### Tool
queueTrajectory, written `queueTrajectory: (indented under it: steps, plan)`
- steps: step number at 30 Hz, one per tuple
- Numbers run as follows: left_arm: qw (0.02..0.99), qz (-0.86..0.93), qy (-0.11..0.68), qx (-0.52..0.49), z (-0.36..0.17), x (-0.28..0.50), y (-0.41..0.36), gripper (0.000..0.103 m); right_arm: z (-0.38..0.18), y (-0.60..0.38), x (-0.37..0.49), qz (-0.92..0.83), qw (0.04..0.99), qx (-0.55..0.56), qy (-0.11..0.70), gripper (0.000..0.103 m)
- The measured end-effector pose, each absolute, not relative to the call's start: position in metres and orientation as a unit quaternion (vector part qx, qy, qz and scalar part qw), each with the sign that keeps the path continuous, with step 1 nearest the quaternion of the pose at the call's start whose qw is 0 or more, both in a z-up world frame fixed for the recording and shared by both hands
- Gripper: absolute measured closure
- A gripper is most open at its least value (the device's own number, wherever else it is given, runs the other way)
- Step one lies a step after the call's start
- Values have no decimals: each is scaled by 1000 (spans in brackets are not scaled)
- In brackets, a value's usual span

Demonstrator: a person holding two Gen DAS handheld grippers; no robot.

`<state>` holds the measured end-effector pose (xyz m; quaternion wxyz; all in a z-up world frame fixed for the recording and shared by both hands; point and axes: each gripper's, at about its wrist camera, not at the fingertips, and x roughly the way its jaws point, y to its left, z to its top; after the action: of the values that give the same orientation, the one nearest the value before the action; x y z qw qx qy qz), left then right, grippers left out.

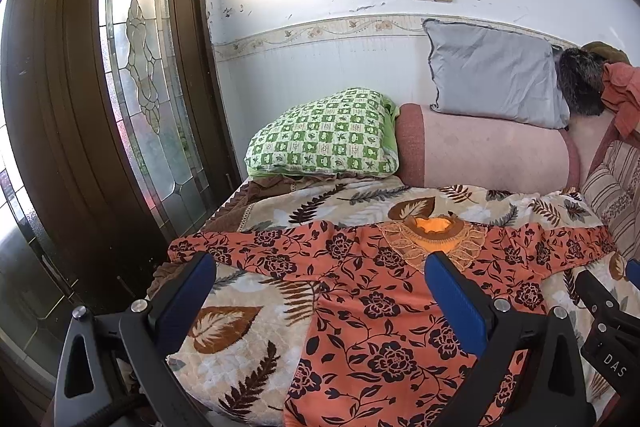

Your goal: Fold small clothes

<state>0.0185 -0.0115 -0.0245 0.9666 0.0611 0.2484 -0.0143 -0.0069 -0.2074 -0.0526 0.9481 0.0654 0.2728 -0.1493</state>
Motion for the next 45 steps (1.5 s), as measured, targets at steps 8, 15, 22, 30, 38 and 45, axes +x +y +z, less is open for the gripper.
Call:
queueTrajectory:
  steps: [8,15,22,30,38,45]
  plan:
    - [966,-15,250,62,-25,19,-10,0,-54,-208,-6,-151,947,71,275,12]
    - [966,-13,250,63,-26,19,-8,0,-56,-205,-4,-148,946,71,279,12]
    - [965,-16,253,64,-28,20,-7,0,-57,-206,-3,-148,945,74,281,12]
    - [963,-16,259,70,-32,26,-16,0,-61,-211,0,-149,944,78,285,12]
    - [961,-20,266,75,-37,32,-22,0,-68,-216,6,-149,941,83,293,12]
    - [960,-20,268,75,-40,37,-23,0,-72,-220,12,-151,939,88,298,12]
